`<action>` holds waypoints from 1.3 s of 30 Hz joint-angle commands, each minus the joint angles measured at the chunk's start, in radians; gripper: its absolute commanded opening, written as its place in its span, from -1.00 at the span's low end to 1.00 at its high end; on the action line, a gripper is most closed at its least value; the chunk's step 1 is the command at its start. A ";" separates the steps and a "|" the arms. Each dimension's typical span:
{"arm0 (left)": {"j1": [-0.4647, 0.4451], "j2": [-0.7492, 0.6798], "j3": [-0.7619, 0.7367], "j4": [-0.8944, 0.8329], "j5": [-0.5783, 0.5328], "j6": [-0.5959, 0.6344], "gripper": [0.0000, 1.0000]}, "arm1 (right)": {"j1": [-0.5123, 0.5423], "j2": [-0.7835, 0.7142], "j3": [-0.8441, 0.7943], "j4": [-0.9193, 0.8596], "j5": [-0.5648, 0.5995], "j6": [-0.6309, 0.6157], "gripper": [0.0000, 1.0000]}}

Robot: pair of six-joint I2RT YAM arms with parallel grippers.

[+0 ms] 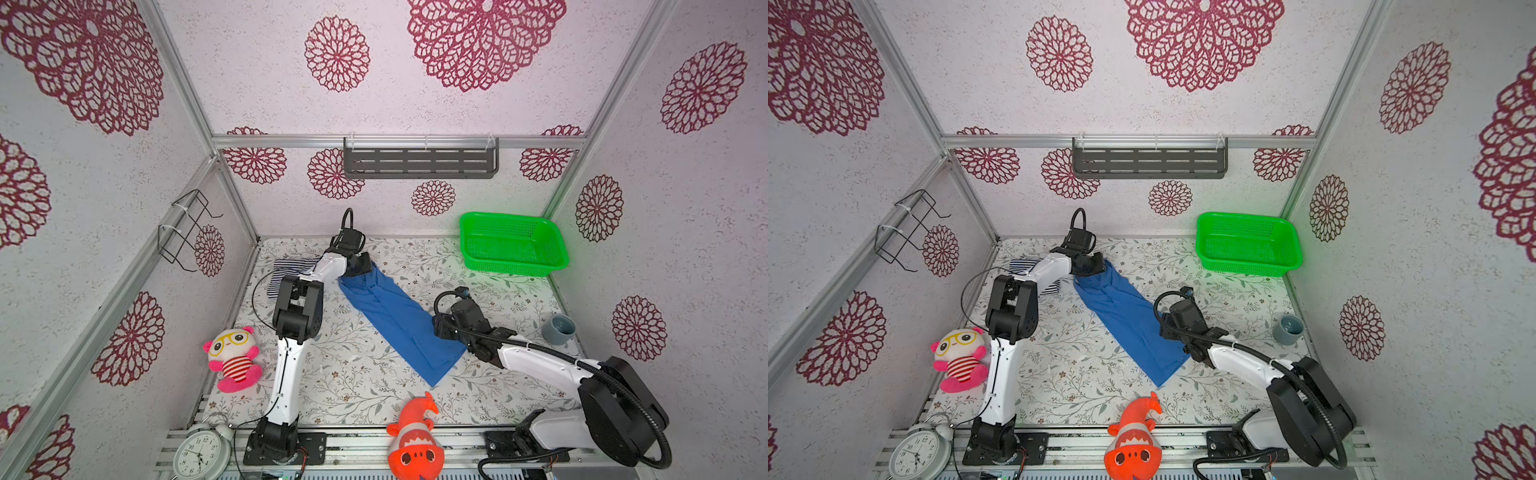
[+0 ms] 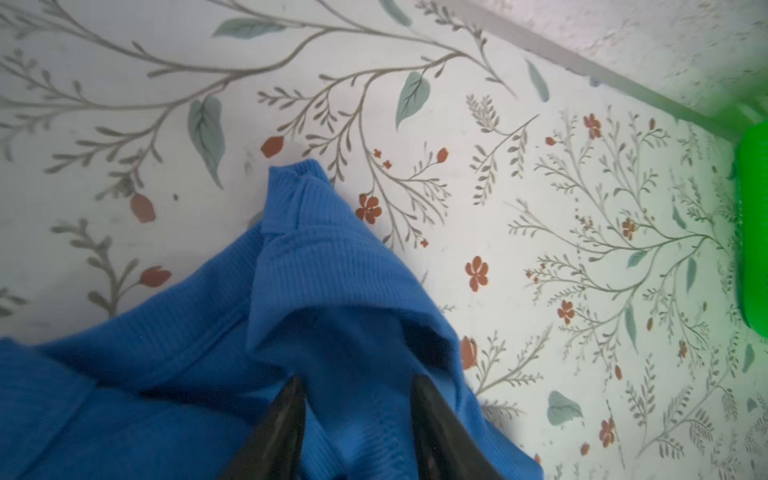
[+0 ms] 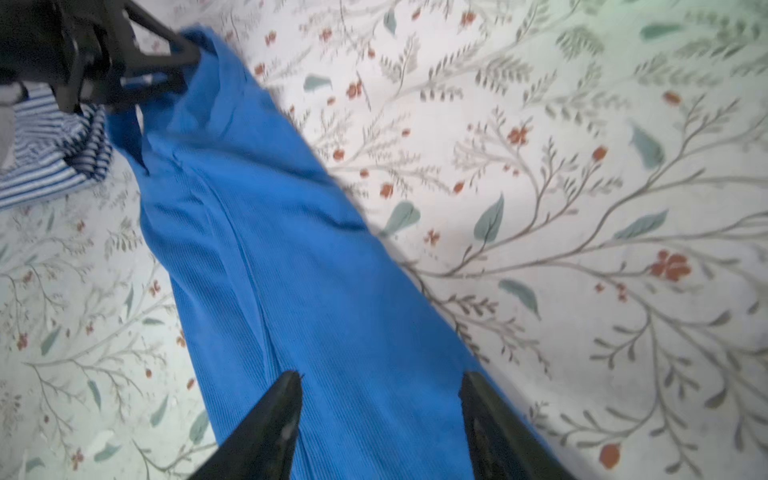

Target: Fold and stack the tank tops

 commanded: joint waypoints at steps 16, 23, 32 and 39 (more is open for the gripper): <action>0.025 -0.283 -0.439 0.072 -0.022 -0.101 -0.10 | -0.029 0.462 0.377 -0.123 -0.124 -0.166 -0.30; 0.014 -0.121 -0.295 0.065 0.017 -0.131 -0.12 | -0.019 0.451 0.293 -0.130 -0.054 -0.084 -0.41; 0.001 0.160 0.062 -0.026 0.054 -0.153 -0.16 | 0.098 0.320 0.143 -0.108 -0.099 0.217 -0.42; -0.005 0.424 0.543 -0.181 0.110 -0.151 -0.17 | 0.132 0.268 0.195 -0.034 -0.045 0.213 -0.19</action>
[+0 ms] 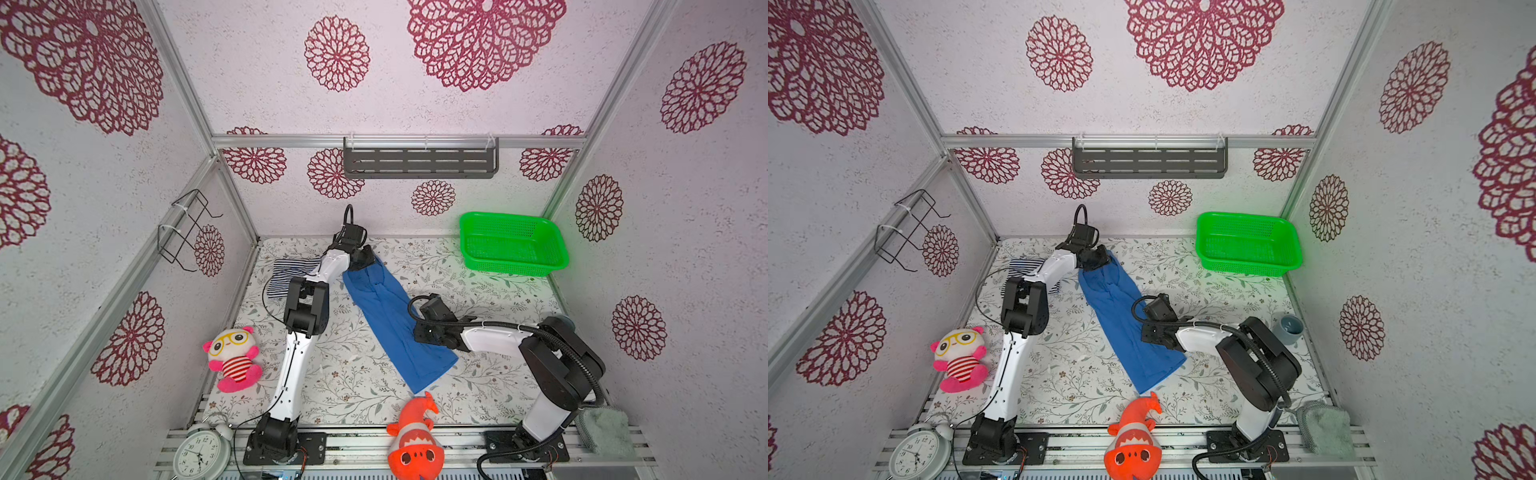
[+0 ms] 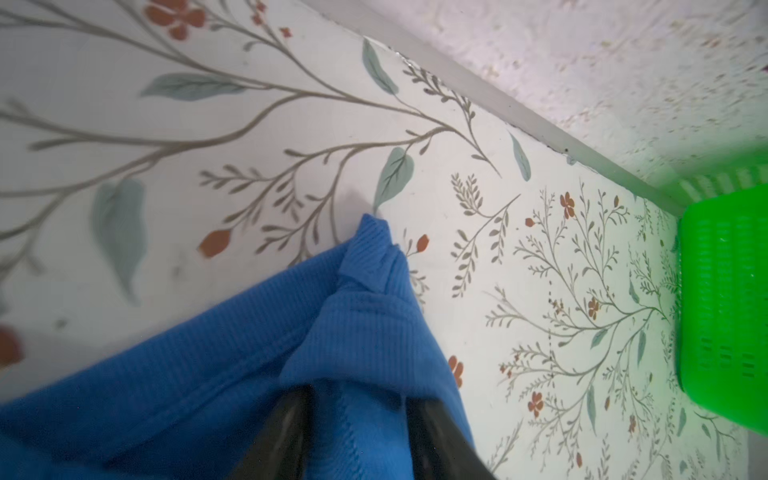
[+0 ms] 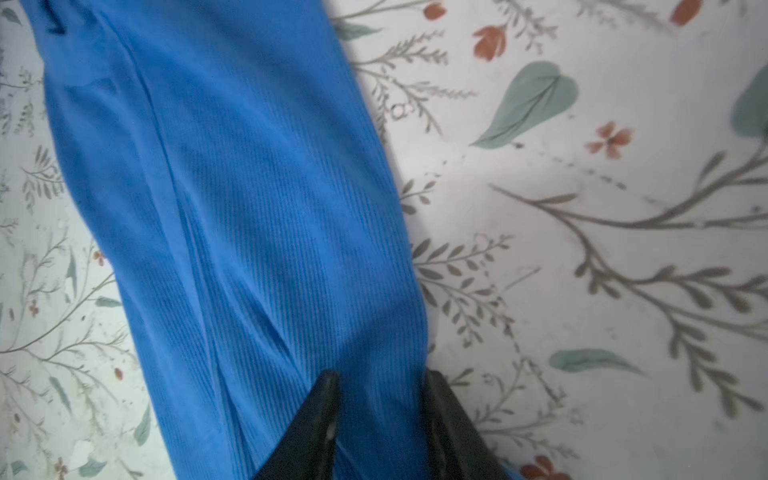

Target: Fold and stack the tank tops

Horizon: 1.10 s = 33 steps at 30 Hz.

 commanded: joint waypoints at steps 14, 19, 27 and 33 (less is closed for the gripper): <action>0.017 -0.343 -0.305 -0.054 -0.035 0.130 0.06 | -0.111 0.043 0.242 -0.267 -0.004 -0.229 -0.12; 0.028 -0.502 -0.550 -0.035 -0.028 0.130 0.01 | -0.129 0.112 0.287 -0.290 -0.054 -0.249 -0.19; 0.017 -0.441 -0.670 0.032 0.037 0.059 -0.14 | -0.128 0.166 0.293 -0.262 -0.097 -0.252 -0.22; 0.000 -0.279 -0.542 0.025 0.072 0.034 -0.16 | -0.126 0.168 0.237 -0.255 -0.103 -0.216 -0.24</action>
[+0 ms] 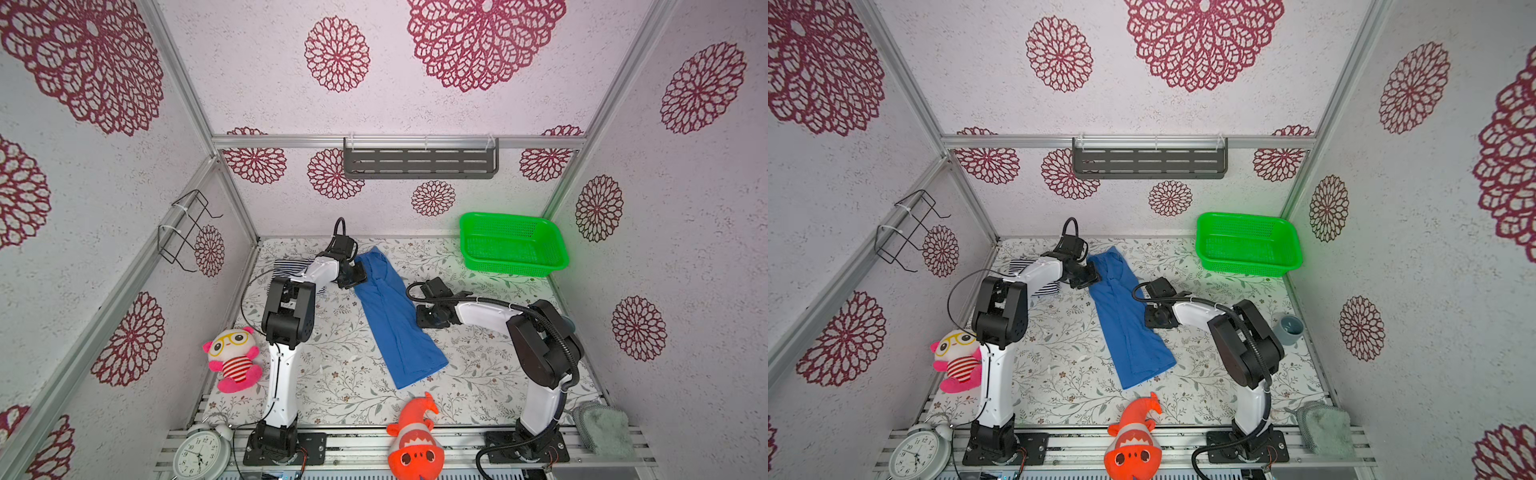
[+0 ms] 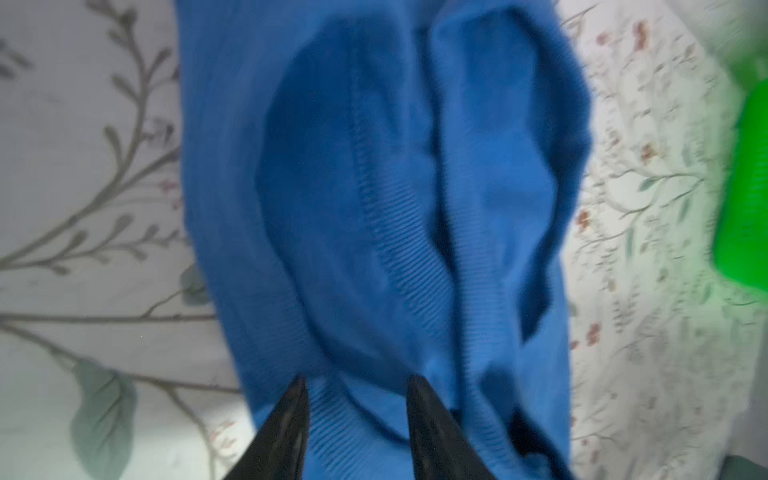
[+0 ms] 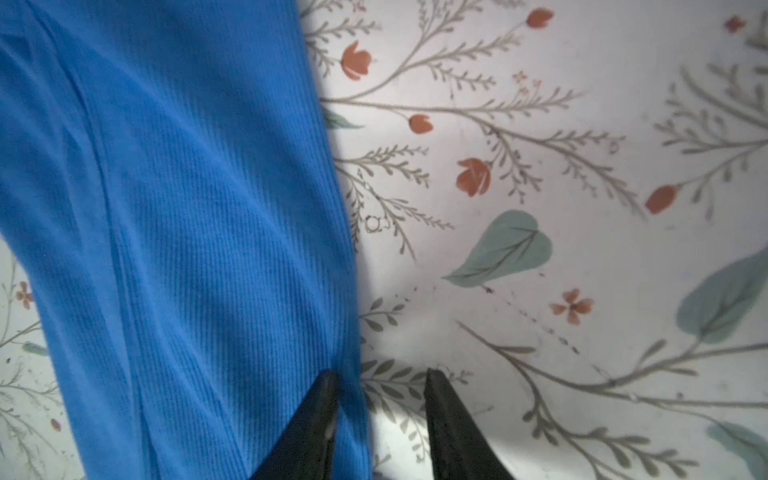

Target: Fold and stack the tank tops

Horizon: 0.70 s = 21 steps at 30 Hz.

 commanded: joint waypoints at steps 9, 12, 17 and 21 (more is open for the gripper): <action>-0.045 0.397 0.434 -0.102 0.120 -0.062 -0.18 | 0.075 -0.097 -0.243 0.120 -0.030 0.236 -0.26; -0.057 0.551 0.713 -0.213 0.180 -0.077 -0.16 | 0.093 -0.130 -0.253 0.201 -0.045 0.317 -0.26; -0.045 0.621 0.821 -0.189 0.256 -0.140 -0.15 | 0.126 -0.118 -0.262 0.384 -0.070 0.459 -0.24; -0.037 0.467 0.601 -0.110 0.251 -0.076 0.06 | 0.124 -0.150 -0.262 0.354 -0.029 0.446 -0.10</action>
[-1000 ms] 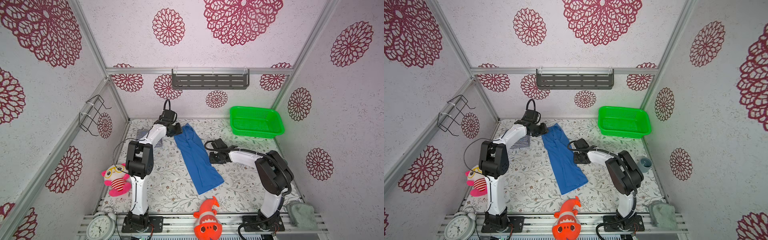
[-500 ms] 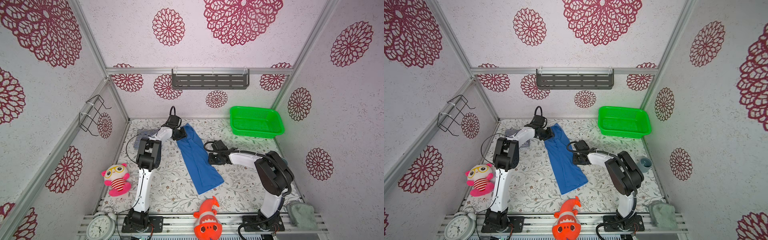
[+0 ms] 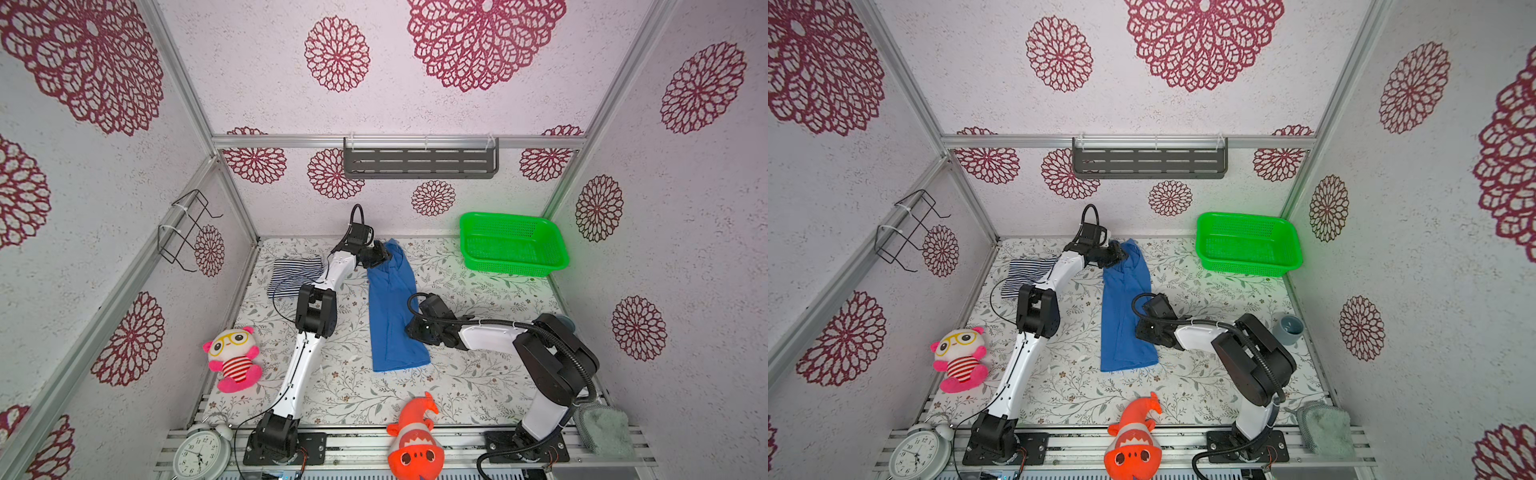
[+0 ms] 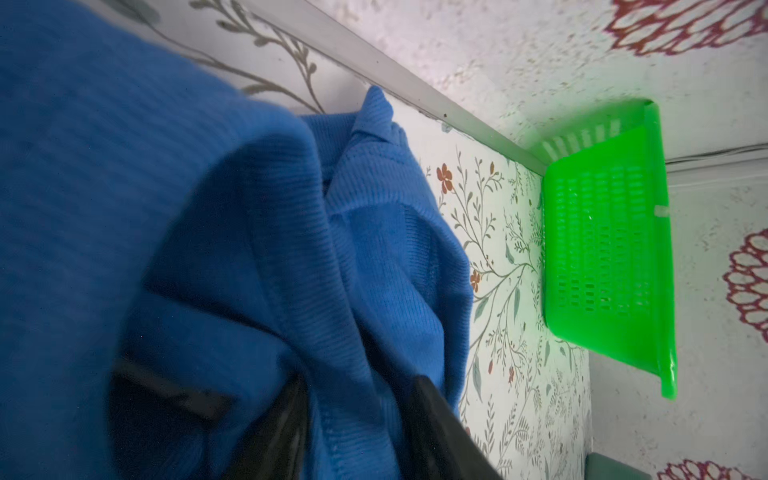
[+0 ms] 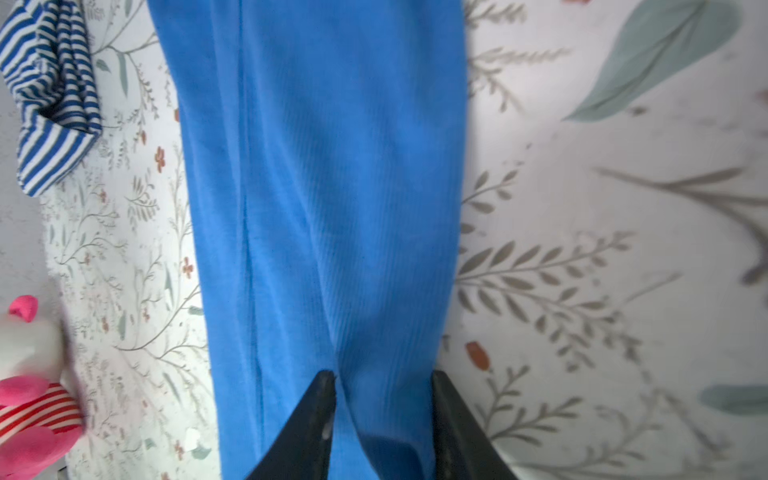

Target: Fold and stack the tank tops

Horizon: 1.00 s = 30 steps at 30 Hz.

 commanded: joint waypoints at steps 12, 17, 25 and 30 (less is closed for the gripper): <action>0.023 -0.754 -0.688 -0.170 -0.227 0.221 0.63 | -0.161 -0.151 0.056 -0.415 -0.155 -0.241 0.25; 0.010 -1.064 -1.069 -0.224 -0.190 0.169 0.52 | -0.185 -0.153 0.060 -0.528 -0.314 -0.372 0.09; -0.112 -1.338 -1.618 0.034 -0.025 -0.173 0.39 | -0.180 -0.216 -0.072 -0.374 -0.437 -0.315 -0.01; -0.171 -1.314 -1.729 0.096 0.047 -0.273 0.31 | -0.162 -0.208 -0.120 -0.326 -0.412 -0.287 -0.04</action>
